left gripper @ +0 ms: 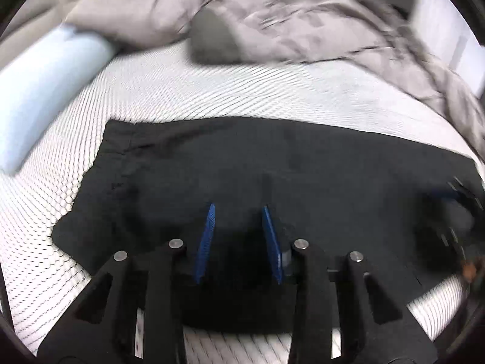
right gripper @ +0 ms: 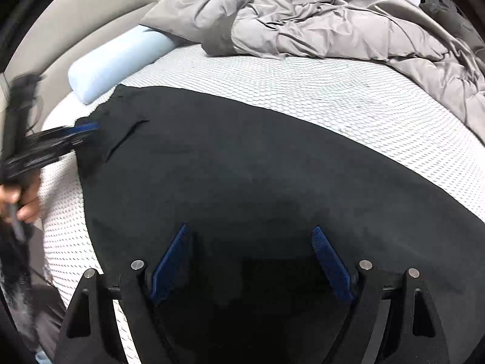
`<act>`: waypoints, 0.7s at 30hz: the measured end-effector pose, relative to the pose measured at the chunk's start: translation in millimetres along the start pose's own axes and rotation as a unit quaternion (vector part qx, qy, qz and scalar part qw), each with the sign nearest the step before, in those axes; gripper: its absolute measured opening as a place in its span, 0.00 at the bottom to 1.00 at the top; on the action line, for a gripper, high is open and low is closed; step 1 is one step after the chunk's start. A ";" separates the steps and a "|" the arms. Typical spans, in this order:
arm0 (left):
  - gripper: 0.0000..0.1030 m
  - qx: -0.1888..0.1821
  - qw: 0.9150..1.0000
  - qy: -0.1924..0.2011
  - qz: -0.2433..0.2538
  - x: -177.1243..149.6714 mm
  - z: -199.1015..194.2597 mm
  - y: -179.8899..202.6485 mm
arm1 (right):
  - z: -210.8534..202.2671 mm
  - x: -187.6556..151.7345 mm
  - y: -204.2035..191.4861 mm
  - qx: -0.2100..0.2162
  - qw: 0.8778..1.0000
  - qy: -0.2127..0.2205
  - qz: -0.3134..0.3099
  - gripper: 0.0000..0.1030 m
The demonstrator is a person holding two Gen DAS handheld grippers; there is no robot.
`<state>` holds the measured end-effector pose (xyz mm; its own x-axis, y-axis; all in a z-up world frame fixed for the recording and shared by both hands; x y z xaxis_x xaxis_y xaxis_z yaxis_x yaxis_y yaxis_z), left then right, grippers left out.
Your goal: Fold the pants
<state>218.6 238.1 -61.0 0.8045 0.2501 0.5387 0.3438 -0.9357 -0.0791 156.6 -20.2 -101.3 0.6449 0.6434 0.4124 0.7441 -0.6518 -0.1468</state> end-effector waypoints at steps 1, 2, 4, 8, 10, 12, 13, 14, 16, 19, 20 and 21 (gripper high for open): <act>0.18 0.008 1.000 -0.010 -0.011 1.2 15.2 -4.8 | 2.1 -0.7 0.8 -0.005 1.000 -0.008 -0.007 0.82; 0.16 -0.001 1.000 -0.008 -0.022 -0.2 22.2 -11.5 | 4.7 -4.2 0.4 -0.017 1.000 -0.018 -0.018 0.82; 0.14 0.007 0.999 -0.007 -0.039 3.2 22.6 -23.9 | 5.6 -10.9 -3.3 -0.038 0.998 -0.027 -0.035 0.82; 0.14 0.036 0.996 0.016 -0.075 13.5 6.4 -49.4 | -1.8 -12.7 0.6 -0.042 0.998 -0.022 -0.028 0.82; 0.14 -0.001 0.997 0.018 -0.078 27.0 7.5 -43.8 | -2.8 -12.2 2.0 -0.037 0.999 -0.020 -0.020 0.82; 0.14 -0.011 0.998 0.016 -0.053 45.2 16.5 -26.3 | -3.1 -14.0 2.4 -0.039 0.999 -0.019 -0.023 0.82; 0.15 -0.020 0.999 0.007 -0.033 53.8 23.6 -11.4 | -3.0 -15.0 2.3 -0.042 0.999 -0.020 -0.025 0.82; 0.15 -0.029 0.999 -0.004 -0.015 59.0 30.9 1.0 | 0.3 -13.5 1.0 -0.044 0.998 -0.021 -0.026 0.82; 0.15 -0.026 0.999 -0.029 0.017 68.6 53.4 20.3 | 2.3 -13.0 2.4 -0.046 0.998 -0.022 -0.024 0.82; 0.15 0.061 0.997 -0.040 0.000 68.0 66.4 1.5 | 0.9 -15.6 8.2 -0.052 0.998 -0.026 -0.023 0.82; 0.15 0.084 0.995 -0.042 -0.018 68.7 66.0 -11.5 | -0.8 -17.0 12.3 -0.059 0.998 -0.029 -0.023 0.83; 0.15 0.098 0.993 -0.047 -0.049 65.4 60.2 -28.1 | -3.0 -18.3 17.1 -0.064 0.997 -0.031 -0.019 0.83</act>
<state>290.6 295.7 -74.0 0.8006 0.3688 0.4722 0.5031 -0.8418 -0.1957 157.0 -44.3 -108.7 0.6292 0.6900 0.3578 0.7425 -0.6697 -0.0143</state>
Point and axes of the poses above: each gripper's, at about its wrist camera, not at the fingertips, and z roughly the way its jaws point, y to its right, x to its top, the point moved 4 cm from there along z, roughly the way its jaws point, and after that the axes turned 12 degrees about x, right-handed, at the moved point
